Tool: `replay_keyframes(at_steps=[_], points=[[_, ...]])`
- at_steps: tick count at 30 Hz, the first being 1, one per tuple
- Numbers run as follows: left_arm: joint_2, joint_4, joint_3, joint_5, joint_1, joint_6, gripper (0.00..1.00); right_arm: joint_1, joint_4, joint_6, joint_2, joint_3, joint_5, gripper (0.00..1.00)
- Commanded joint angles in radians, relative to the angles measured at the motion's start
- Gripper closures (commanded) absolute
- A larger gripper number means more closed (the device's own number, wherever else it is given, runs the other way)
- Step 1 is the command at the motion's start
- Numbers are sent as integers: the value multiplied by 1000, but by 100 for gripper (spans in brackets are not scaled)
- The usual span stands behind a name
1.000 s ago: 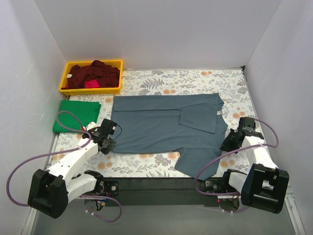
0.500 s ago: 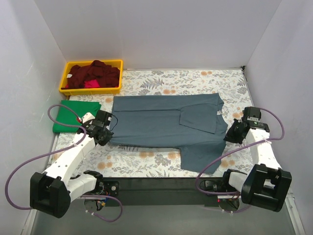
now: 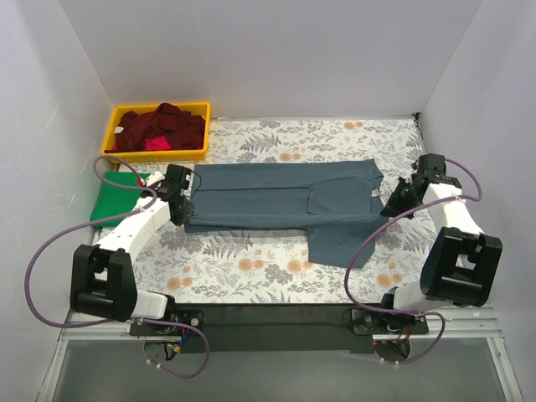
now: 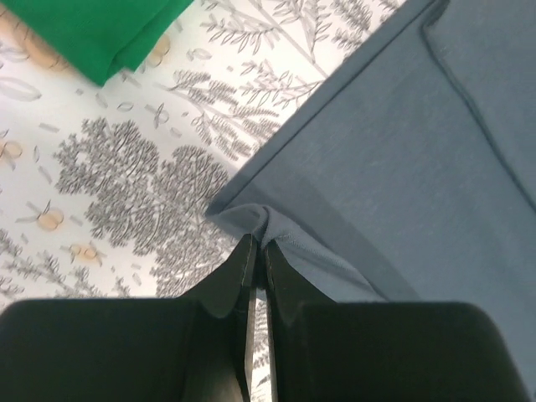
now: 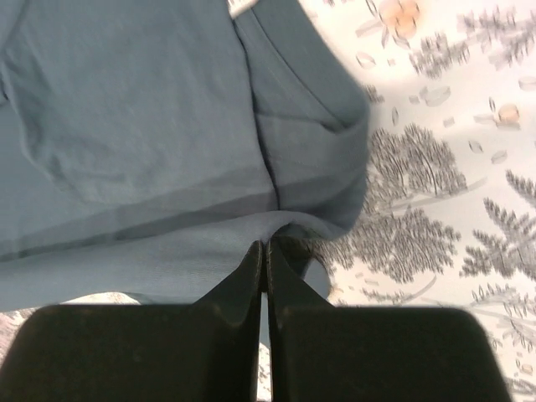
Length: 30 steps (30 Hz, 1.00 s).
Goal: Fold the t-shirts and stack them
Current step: Fold the tshirt
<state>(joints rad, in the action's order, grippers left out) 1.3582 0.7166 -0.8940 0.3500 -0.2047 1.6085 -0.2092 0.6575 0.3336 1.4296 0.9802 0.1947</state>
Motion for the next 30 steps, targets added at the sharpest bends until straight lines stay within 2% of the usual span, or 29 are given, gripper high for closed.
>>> replay_keyframes(at_steps=[1,15,20,30], points=[[39,-75,-46,24,21,-55,100,4,-45,-10,55,90,17,99],[265,-157,-200,52,21,-127,100,21,-116,16,198,146,-49,99],[318,-161,-210,66,21,-127,100,19,-154,16,218,130,-95,99],[367,-169,-200,89,25,-102,100,24,-202,18,267,120,-83,99]])
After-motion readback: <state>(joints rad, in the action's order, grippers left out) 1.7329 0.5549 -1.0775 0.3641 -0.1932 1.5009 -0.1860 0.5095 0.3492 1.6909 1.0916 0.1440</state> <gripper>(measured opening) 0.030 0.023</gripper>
